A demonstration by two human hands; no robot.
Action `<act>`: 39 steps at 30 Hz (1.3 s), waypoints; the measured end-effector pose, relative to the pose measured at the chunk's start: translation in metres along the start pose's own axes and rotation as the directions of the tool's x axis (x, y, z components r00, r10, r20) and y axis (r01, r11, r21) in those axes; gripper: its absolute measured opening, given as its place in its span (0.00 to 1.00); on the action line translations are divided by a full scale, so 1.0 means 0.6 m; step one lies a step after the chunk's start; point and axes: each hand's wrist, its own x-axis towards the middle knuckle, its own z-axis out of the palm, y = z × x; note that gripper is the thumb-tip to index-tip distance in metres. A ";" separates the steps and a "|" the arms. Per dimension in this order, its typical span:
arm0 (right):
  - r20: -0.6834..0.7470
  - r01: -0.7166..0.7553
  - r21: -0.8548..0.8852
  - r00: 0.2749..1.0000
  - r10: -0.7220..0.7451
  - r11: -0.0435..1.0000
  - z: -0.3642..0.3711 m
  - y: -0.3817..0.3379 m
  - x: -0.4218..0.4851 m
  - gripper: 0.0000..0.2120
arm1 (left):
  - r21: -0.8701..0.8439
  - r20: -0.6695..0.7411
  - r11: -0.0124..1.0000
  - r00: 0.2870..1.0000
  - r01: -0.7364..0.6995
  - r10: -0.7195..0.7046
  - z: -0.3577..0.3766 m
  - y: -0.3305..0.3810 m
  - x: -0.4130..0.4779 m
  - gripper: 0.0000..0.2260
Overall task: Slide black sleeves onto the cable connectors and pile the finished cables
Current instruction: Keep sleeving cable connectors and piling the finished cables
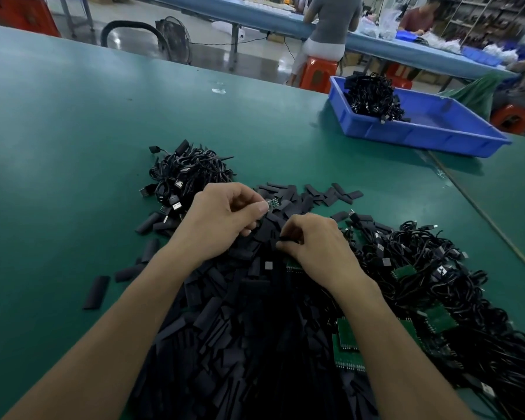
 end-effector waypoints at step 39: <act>-0.347 0.246 0.700 0.938 0.019 0.670 -0.023 0.011 -0.029 0.07 | -0.102 0.251 0.981 0.959 0.163 -0.134 0.004 0.033 -0.022 0.09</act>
